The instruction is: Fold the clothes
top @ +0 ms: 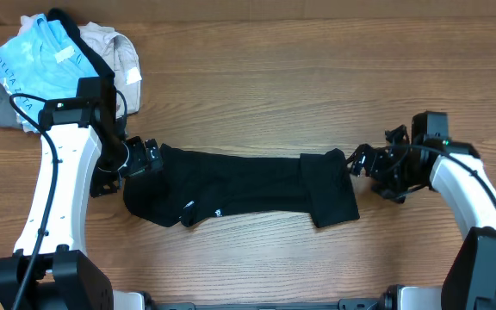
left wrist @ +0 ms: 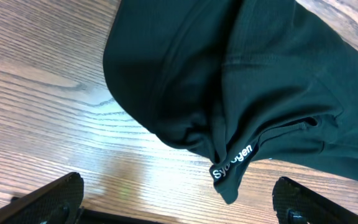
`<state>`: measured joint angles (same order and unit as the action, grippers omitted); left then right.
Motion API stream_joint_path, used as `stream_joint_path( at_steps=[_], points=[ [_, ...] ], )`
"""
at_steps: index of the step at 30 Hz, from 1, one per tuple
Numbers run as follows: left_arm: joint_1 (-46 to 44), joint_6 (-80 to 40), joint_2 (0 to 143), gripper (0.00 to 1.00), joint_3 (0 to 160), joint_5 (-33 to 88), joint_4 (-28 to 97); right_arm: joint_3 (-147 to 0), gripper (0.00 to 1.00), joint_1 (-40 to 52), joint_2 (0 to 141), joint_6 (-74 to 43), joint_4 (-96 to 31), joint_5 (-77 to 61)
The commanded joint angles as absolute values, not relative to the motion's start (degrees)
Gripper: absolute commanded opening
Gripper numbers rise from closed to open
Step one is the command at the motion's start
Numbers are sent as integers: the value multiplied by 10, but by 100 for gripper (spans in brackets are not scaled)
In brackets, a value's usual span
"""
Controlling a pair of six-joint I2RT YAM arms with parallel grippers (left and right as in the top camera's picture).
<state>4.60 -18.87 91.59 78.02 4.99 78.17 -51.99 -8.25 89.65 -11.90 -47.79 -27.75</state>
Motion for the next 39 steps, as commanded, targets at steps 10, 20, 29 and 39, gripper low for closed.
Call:
stream_joint_path(
  at_steps=[10,20,29,39],
  points=[
    [45,-178,907,100,779,56,782,-412,100,-82,898,-114,-366,-387],
    [45,-178,907,100,780,56,780,-378,81,-82,899,-115,-323,-409],
    [45,-178,907,100,779,56,780,-378,32,-82,899,-124,-288,-423],
    [45,-178,907,100,779,56,780,-378,4,-84,899,-140,-284,-421]
  ],
)
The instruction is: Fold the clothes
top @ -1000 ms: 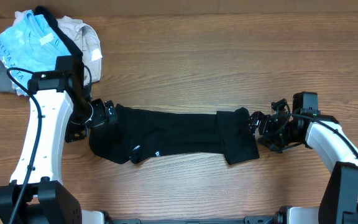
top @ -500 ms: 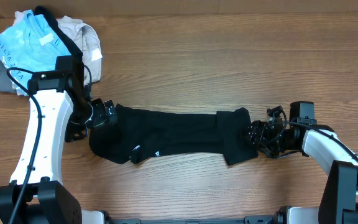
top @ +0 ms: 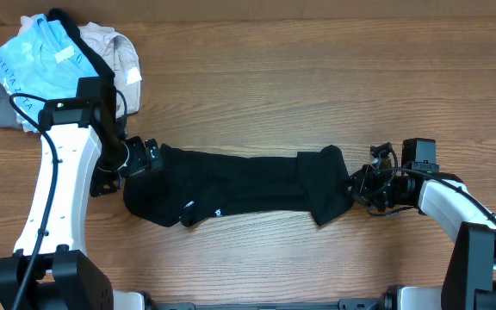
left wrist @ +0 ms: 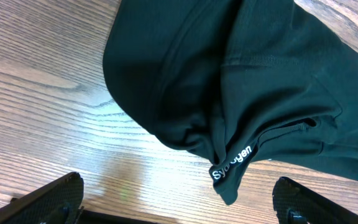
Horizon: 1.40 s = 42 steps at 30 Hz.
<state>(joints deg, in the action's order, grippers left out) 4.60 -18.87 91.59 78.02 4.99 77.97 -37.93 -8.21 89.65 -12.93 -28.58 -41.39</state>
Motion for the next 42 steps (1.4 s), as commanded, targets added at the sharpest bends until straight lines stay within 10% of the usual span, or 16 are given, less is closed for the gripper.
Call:
stream_joint_path(
  at_steps=[1,22,42],
  points=[
    [45,-178,907,100,779,56,780,-378,4,-87,899,-152,-284,-419],
    [45,-178,907,100,779,54,778,-498,4,-159,766,-196,-505,-212],
    [45,-178,907,100,779,56,777,-500,4,145,741,-393,-510,51]
  ],
)
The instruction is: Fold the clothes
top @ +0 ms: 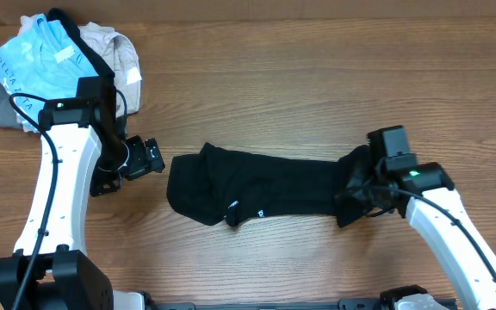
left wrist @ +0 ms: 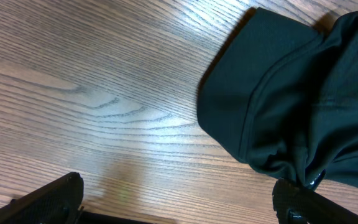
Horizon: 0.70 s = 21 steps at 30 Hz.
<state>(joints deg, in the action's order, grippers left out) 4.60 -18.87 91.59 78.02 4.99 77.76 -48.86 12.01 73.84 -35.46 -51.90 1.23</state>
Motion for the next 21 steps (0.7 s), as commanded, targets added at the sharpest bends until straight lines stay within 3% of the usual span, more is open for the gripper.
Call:
stream_joint_path(
  at_steps=[1,14,21],
  points=[
    [45,-178,907,100,779,56,777,-500,4,155,741,-393,-506,51],
    [45,-178,907,100,778,60,777,-502,4,282,872,-445,-422,51],
    [45,-178,907,100,758,60,762,-512,4,300,881,-437,-417,79]
  ],
)
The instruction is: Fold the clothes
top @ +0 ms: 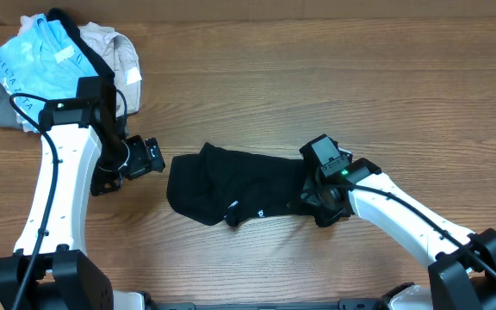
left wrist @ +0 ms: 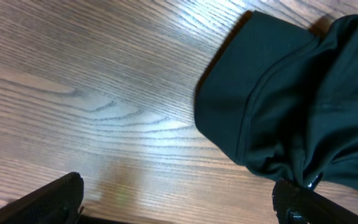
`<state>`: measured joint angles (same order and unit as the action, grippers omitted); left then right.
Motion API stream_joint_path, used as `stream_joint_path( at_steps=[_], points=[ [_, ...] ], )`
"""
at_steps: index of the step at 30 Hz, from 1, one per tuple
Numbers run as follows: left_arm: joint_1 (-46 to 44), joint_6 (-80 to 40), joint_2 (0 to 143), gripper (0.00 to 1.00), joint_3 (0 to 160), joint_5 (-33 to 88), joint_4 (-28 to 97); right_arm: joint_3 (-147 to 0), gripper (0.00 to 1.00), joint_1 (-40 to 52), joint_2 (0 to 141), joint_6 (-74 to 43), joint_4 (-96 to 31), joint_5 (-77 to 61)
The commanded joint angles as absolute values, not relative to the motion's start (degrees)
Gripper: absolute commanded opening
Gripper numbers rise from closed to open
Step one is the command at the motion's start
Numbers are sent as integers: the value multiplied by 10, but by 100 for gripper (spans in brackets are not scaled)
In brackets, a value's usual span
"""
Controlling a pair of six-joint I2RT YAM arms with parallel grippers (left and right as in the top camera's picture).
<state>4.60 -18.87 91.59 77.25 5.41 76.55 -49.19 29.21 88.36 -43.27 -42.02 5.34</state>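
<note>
A black garment (top: 231, 182) lies crumpled lengthwise on the wooden table (top: 317, 77). In the left wrist view its left end (left wrist: 291, 93) fills the upper right. My right gripper (top: 319, 205) sits on the garment's right end, which is doubled back toward the middle. Its jaws are dark against the dark cloth and look shut on it. My left gripper (top: 151, 158) stands open just left of the garment, apart from it. Only bare wood shows between its fingertips (left wrist: 48, 199).
A heap of other clothes (top: 67, 60), light blue, beige and grey, lies at the back left corner, behind the left arm (top: 58, 189). The right arm (top: 412, 220) stretches in from the front right.
My right gripper has moved left, and the garment's right end has come with it, so the garment now looks shorter. The left gripper and the garment's left end have barely changed.
At first the garment lay stretched out, its left end under my open left gripper and my right gripper just beyond the right end. Then the right gripper reached that end. Later the whole garment lay further right, clear of the left gripper. Now its right end is doubled inward.
</note>
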Motion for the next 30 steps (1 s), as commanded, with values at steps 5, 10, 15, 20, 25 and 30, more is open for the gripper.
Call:
stream_joint_path(
  at_steps=[5,10,15,20,25,30],
  points=[
    [45,-178,907,100,721,60,731,-512,4,323,881,-435,-427,121],
    [45,-180,907,100,695,60,711,-515,4,364,881,-450,-437,165],
    [45,-180,907,100,695,60,705,-527,4,398,881,-455,-439,187],
    [45,-180,907,100,695,60,706,-538,4,415,881,-463,-437,201],
    [45,-180,907,100,695,60,707,-538,30,415,896,-463,-442,220],
    [45,-180,907,100,695,60,709,-538,39,415,899,-466,-458,208]
  ],
)
